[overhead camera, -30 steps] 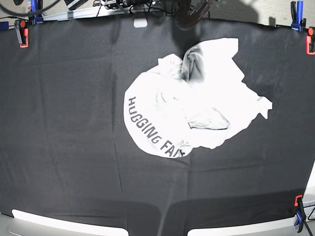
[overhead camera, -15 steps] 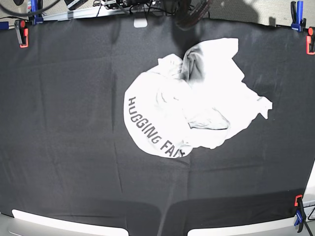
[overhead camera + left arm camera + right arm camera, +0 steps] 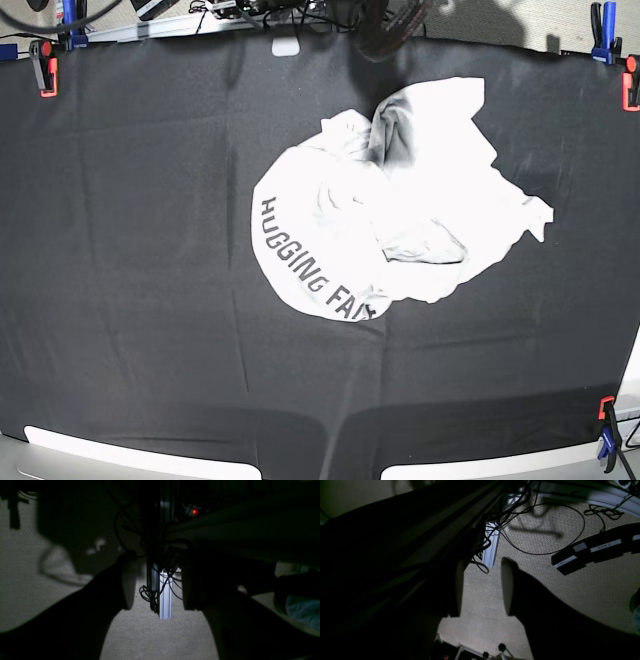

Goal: Layout the t-shirt on the table in an organized manner, then fold the t-shirt properly

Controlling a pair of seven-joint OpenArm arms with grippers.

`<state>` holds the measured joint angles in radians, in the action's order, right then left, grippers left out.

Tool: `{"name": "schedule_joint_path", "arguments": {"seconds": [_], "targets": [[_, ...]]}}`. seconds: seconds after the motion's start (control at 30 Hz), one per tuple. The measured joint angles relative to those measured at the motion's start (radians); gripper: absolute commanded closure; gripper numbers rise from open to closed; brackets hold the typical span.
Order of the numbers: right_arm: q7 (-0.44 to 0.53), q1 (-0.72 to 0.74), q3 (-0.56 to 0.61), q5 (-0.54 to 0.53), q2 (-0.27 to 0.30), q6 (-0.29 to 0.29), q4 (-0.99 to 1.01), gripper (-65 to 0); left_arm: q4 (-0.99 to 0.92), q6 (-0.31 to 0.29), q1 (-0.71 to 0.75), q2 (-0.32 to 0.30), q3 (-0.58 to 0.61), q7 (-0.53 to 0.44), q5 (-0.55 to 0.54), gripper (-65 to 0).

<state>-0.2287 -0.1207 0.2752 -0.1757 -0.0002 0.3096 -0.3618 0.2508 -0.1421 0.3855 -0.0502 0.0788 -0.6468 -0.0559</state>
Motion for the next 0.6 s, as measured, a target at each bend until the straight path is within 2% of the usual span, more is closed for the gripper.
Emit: {"name": "schedule_joint_path", "arguments": {"seconds": [0.3, 0.47, 0.6], "targets": [[0.005, 0.004, 0.0, 0.0, 0.0, 0.0, 0.0, -24.2, 0.0, -0.001, 0.035, -0.005, 0.0, 0.019, 0.001, -26.7], [-0.026, 0.004, 0.0, 0.0, 0.003, 0.0, 0.0, -24.2, 0.0, 0.0, 0.034, -0.037, 0.0, 0.019, 0.063, -26.6], [-0.069, 0.0, 0.0, 0.0, 0.031, 0.0, -0.001, -24.2, 0.0, 0.001, 0.033, -0.048, 0.0, 0.099, 0.06, -26.6]]}}
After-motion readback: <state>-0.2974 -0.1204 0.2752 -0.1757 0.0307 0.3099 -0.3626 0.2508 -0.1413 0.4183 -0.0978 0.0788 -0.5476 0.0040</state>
